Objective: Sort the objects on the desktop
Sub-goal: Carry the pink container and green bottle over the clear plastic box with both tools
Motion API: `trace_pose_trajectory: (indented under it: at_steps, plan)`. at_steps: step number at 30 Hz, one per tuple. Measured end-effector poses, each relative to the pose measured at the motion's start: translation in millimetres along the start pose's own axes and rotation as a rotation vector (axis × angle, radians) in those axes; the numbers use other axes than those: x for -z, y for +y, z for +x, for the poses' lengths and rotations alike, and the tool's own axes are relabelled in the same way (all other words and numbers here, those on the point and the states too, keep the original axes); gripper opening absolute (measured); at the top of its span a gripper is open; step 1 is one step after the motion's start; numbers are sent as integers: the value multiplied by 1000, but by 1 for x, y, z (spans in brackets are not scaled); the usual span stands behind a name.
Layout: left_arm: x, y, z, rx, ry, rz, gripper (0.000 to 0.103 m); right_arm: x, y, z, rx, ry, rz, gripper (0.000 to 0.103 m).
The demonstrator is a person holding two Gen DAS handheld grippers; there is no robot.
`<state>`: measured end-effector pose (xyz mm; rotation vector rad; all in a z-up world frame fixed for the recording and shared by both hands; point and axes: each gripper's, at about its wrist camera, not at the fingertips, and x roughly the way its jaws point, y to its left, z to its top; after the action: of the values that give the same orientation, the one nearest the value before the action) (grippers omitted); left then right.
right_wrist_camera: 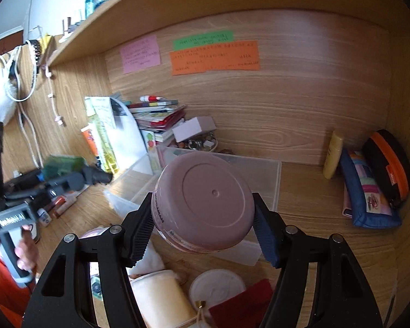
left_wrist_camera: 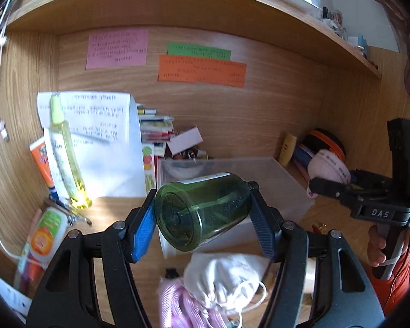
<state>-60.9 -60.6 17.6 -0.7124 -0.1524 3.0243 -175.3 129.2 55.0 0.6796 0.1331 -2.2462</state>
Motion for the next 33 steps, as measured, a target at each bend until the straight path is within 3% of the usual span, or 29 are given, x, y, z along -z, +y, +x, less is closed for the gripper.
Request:
trace_pose_trajectory:
  at_steps: [9,19,22,28,33]
  plan:
    - [-37,19,28,16,0,1,64,-23,-20,10,20,18,16,63]
    - [-64,18,61,80,-25,-19,64,-53,-8,28,18,6,-50,63]
    - [-56,19,79,89,27,-15,64,-48,-8,45,16,35,-42,63]
    - [-40,21,112,105,137,-5,64,-28,-23,90,-1,177,6,63]
    - [-24,20,135,116,226,2,64,-19,-31,104,-5,225,40,63]
